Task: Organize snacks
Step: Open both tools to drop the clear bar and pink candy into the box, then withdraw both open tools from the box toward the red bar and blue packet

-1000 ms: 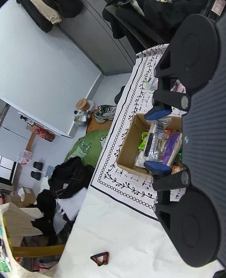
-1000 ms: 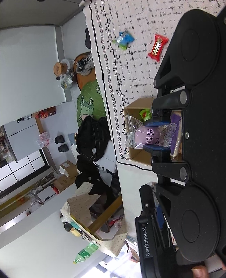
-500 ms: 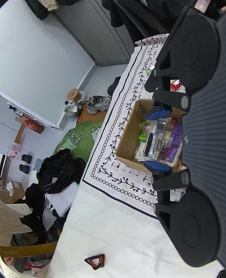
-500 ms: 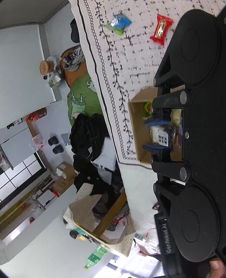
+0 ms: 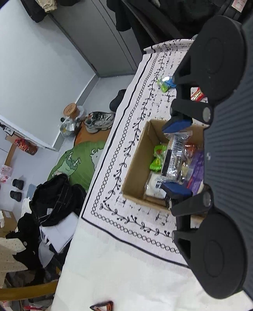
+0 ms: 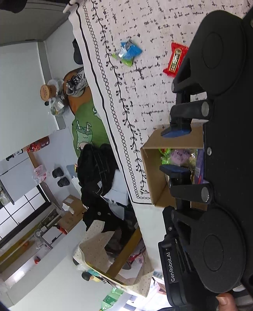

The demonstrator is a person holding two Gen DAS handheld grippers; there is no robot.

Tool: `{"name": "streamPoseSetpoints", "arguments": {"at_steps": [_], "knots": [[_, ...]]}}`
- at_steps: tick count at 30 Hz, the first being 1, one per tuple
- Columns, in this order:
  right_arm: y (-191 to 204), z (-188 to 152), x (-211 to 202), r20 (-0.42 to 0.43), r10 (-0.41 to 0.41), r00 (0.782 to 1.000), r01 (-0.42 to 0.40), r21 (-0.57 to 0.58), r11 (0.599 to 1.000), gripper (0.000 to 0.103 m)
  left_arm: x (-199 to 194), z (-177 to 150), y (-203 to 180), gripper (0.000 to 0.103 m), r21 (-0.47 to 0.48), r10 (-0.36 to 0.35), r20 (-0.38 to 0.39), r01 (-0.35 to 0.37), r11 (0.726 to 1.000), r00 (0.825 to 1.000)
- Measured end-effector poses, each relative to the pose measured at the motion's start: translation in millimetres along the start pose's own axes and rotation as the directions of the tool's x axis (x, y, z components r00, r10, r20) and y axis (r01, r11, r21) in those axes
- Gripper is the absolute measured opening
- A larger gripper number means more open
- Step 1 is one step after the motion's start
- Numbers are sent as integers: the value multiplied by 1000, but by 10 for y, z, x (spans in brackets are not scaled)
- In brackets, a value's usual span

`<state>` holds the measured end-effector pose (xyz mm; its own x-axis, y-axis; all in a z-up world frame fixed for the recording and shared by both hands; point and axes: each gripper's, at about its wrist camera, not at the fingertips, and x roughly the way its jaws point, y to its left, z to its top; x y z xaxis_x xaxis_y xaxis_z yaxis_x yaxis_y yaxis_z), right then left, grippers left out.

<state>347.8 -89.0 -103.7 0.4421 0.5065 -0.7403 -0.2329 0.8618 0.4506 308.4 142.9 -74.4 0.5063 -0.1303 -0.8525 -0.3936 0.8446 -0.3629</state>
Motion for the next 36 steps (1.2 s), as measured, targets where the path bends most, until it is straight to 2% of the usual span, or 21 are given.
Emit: {"name": "streamPoseSetpoints", "arguments": {"at_steps": [5, 15, 23, 25, 30, 36], "knots": [[-119, -42, -91, 11, -8, 1000, 8, 14, 1000, 38, -9, -33, -21, 69, -12, 22, 0, -22, 1000, 1000], [-354, -242, -416, 44, -48, 998, 47, 28, 998, 53, -125, -214, -116, 71, 23, 46, 21, -46, 999, 999], [-560, -356, -711, 98, -70, 993, 67, 30, 997, 71, -124, -473, -278, 78, 78, 55, -8, -54, 995, 998], [-612, -385, -777, 112, -74, 991, 72, 22, 997, 79, -142, -545, -322, 78, 93, 62, -6, -61, 994, 998], [-746, -432, -912, 137, -78, 988, 76, 18, 997, 87, -172, -726, -448, 79, 112, 67, 4, -68, 991, 998], [-931, -476, -1053, 161, -78, 984, 76, 18, 997, 94, -184, -888, -606, 85, 124, 70, 14, -71, 990, 997]]}}
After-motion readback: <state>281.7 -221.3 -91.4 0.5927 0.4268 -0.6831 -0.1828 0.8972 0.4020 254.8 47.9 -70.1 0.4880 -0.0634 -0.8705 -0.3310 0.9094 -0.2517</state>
